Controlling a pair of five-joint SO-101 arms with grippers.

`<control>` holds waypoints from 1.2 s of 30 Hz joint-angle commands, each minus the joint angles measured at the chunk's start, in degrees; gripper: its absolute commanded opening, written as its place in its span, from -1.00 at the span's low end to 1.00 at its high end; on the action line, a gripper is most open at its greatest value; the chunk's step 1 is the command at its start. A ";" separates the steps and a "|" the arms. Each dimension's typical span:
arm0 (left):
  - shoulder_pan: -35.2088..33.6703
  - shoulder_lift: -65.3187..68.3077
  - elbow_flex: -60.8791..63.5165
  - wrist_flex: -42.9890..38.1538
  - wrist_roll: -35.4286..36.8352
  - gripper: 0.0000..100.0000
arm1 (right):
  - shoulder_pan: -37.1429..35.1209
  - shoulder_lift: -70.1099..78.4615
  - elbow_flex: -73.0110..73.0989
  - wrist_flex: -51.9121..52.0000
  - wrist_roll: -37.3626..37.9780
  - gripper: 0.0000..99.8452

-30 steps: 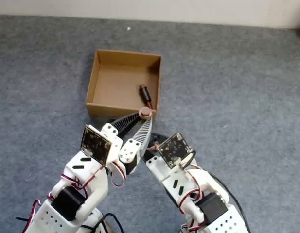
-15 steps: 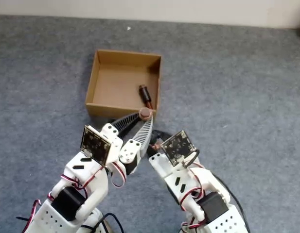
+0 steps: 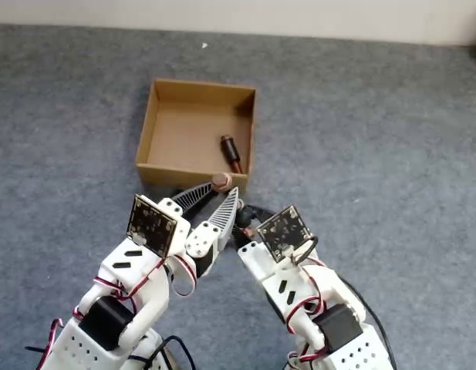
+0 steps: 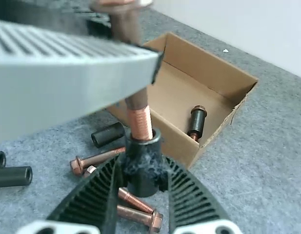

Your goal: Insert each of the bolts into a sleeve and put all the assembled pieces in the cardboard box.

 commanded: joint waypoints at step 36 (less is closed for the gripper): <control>-27.38 0.04 -6.29 16.09 -16.79 -0.99 | 7.16 -0.48 0.13 -2.42 0.26 -0.99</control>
